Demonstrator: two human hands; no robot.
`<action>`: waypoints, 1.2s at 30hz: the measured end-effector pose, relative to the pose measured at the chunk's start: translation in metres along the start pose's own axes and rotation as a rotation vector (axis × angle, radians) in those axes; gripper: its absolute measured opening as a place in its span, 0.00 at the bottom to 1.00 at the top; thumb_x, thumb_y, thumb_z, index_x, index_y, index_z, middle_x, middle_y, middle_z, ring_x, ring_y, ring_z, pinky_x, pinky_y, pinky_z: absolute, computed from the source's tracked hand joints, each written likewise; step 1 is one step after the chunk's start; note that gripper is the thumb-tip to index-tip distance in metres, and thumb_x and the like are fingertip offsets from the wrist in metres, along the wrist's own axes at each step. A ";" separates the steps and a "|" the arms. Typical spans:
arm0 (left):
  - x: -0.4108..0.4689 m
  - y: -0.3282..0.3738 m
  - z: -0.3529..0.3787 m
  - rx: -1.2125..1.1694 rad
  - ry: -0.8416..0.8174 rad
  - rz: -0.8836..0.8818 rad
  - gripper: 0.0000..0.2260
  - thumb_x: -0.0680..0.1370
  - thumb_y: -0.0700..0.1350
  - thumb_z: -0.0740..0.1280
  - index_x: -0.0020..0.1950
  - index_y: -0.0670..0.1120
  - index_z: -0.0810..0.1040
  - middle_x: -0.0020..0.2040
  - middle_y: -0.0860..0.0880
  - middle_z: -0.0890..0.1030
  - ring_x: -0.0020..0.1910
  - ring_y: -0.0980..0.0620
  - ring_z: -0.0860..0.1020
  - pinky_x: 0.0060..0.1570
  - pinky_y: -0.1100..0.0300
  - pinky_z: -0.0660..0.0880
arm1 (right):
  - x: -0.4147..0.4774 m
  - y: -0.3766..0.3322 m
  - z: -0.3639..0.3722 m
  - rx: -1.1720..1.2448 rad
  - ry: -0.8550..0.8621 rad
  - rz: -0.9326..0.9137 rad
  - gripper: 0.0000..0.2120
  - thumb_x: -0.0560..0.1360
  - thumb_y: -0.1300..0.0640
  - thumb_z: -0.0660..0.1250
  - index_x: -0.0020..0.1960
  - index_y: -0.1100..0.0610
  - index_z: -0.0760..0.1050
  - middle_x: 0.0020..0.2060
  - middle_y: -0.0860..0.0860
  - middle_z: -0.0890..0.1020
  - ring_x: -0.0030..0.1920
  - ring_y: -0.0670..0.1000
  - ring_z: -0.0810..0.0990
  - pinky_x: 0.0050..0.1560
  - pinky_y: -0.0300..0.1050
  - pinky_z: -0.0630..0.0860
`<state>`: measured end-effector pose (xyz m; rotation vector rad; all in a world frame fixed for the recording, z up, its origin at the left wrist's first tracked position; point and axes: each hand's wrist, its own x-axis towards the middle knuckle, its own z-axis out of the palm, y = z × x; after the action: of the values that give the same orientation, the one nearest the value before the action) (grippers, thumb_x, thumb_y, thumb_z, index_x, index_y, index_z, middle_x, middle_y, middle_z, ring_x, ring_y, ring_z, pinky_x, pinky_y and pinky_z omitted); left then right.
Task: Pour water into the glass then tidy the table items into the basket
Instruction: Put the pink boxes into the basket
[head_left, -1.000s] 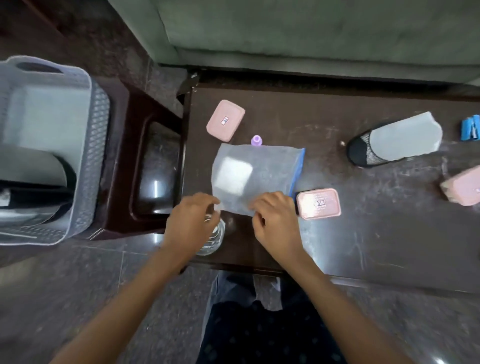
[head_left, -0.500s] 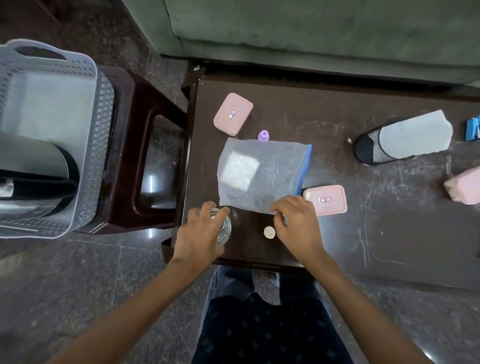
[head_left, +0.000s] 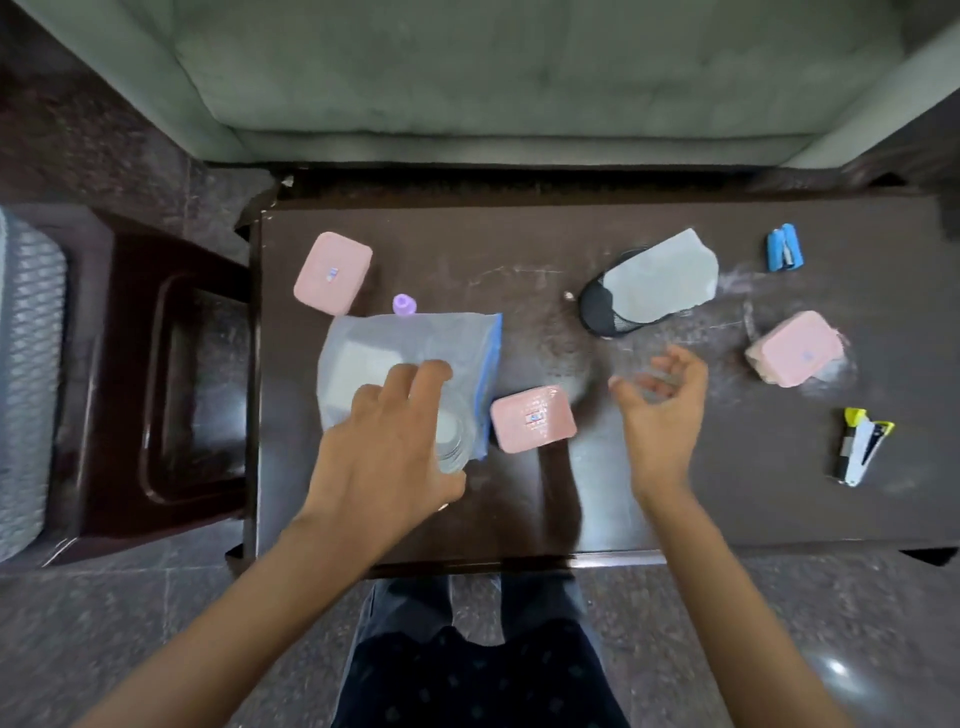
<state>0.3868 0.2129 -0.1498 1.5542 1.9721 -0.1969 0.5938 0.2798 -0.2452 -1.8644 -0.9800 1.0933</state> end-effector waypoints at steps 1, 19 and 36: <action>0.006 0.010 -0.001 -0.021 0.011 0.003 0.32 0.66 0.53 0.71 0.65 0.54 0.59 0.62 0.53 0.69 0.57 0.46 0.71 0.42 0.51 0.74 | 0.014 0.000 -0.004 0.018 -0.014 0.033 0.30 0.68 0.65 0.73 0.65 0.54 0.64 0.61 0.55 0.71 0.55 0.50 0.73 0.49 0.31 0.72; 0.136 0.111 0.035 -0.048 0.086 0.057 0.32 0.64 0.48 0.76 0.63 0.50 0.64 0.60 0.46 0.71 0.55 0.40 0.73 0.41 0.51 0.69 | 0.106 0.023 -0.007 -0.045 -0.297 0.067 0.49 0.51 0.45 0.81 0.68 0.54 0.64 0.61 0.51 0.77 0.62 0.51 0.75 0.62 0.50 0.75; 0.157 0.119 0.054 0.041 0.052 0.078 0.34 0.65 0.48 0.76 0.67 0.52 0.63 0.66 0.47 0.68 0.58 0.40 0.71 0.40 0.54 0.67 | 0.103 0.028 -0.026 -0.047 -0.415 0.044 0.45 0.53 0.48 0.81 0.66 0.54 0.67 0.59 0.51 0.78 0.61 0.50 0.76 0.60 0.45 0.76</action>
<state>0.4975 0.3535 -0.2491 1.6749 1.9540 -0.1678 0.6595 0.3528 -0.2950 -1.7360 -1.2067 1.5345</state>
